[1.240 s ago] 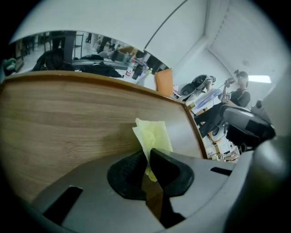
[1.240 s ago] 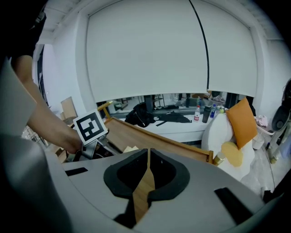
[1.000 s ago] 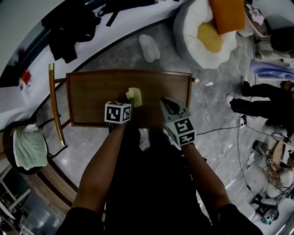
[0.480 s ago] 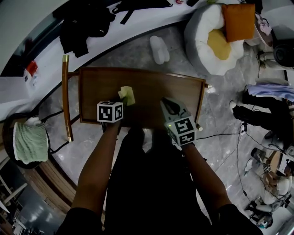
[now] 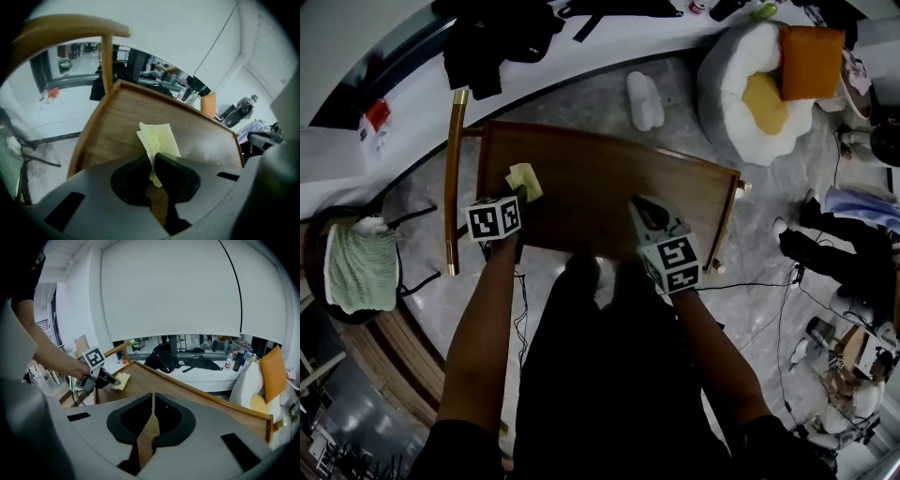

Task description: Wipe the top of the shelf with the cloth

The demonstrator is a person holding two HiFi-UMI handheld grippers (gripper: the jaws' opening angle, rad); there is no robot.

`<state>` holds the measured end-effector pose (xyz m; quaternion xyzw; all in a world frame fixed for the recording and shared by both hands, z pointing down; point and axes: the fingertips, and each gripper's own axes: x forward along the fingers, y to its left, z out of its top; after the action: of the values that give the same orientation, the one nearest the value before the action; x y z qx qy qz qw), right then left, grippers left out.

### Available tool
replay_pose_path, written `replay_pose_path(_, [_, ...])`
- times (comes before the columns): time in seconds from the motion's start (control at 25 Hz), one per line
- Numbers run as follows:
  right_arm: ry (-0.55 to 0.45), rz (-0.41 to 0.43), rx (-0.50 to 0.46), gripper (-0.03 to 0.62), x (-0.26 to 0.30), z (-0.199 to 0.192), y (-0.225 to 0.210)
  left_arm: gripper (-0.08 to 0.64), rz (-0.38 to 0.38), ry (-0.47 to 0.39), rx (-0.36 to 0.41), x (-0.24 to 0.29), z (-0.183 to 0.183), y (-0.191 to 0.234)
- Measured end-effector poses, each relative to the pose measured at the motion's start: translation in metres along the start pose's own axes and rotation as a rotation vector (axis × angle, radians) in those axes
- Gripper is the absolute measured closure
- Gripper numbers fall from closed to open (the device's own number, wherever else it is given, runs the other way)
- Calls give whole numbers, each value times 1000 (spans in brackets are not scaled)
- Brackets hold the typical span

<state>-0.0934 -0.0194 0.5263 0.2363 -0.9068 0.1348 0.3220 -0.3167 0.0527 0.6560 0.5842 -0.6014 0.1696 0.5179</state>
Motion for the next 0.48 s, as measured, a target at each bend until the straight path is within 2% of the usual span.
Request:
replay_pose_path(0.32, [-4, 24, -9, 563, 12, 5, 13, 530, 101, -76, -177, -23, 4, 60])
replay_pose_path(0.48, [-6, 13, -4, 563, 8, 4, 8, 531, 139, -87, -202, -24, 3, 66])
